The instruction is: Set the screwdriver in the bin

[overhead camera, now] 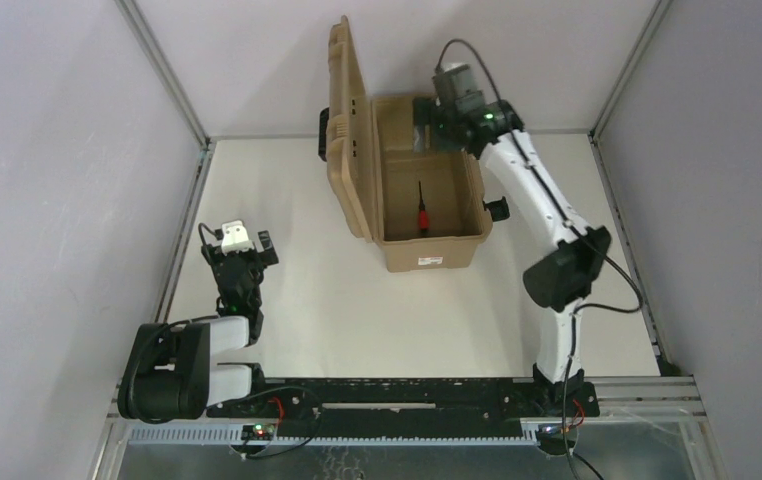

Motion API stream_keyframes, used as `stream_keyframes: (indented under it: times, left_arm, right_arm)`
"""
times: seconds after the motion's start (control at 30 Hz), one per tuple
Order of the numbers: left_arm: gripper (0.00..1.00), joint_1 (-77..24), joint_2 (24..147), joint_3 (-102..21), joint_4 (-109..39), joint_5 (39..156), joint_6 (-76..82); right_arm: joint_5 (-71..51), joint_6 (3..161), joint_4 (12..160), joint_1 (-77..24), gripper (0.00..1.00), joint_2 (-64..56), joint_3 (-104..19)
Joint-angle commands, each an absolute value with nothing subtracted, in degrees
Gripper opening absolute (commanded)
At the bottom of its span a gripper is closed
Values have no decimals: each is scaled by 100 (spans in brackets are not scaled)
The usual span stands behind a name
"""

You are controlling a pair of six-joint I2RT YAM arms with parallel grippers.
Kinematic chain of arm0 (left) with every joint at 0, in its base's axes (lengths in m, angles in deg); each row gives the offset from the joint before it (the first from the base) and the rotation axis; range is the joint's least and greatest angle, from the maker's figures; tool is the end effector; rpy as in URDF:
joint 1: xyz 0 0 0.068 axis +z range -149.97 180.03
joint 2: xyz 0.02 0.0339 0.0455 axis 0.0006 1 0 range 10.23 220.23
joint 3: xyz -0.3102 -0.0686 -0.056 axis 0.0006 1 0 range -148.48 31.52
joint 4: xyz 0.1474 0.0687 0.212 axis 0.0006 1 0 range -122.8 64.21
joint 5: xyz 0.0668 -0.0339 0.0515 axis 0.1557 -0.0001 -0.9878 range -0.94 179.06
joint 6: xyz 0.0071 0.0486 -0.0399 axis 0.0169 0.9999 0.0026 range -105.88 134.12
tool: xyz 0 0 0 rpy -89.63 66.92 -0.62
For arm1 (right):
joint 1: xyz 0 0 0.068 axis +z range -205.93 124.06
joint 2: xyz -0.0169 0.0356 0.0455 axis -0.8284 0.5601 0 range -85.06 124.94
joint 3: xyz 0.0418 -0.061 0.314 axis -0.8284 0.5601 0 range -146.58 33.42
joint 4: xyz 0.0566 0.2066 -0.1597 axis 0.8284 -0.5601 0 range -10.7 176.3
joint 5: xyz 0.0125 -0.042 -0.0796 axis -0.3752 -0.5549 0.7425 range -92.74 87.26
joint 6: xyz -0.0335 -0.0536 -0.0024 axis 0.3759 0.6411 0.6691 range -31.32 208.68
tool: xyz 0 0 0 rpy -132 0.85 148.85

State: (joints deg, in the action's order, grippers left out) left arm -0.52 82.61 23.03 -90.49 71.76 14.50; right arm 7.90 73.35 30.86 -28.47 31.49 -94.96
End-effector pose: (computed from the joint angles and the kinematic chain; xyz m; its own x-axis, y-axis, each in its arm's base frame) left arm 0.2088 0.0125 0.2018 -0.1097 0.0073 -0.9939 -0.2857 0.9575 0.0386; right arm 0.4322 0.2147 0.4216 -0.6788 -0.0600 -0.7319 -0.1610 0.9846 0.0686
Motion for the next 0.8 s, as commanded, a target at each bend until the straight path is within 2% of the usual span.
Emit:
stream_keyframes:
  times: [0.0,0.03,0.07,0.43,0.77]
  left_arm:
    - [100,-14,8241,2053,-9344,7227,1447]
    - [100,-14,8247,2049,-9344,7227,1447]
    - [100,-14,8248,2048,-9344,7222,1447]
    - [100,-14,8248,2053,-9344,7224,1447]
    - [100,-14,8244,2053,-9344,7227,1447]
  right_arm:
    - [1192,8052,2959,-3241,93,2497,-9591]
    - [1224,8156,2945,-3385,99,2394,-9536]
    - [1268,8264,2958,-3549,99,2295,-9443]
    - [870,9079,3708,-5382,100,1271,-8249]
    - [681,9315,4307,-5926,100,987,-7444]
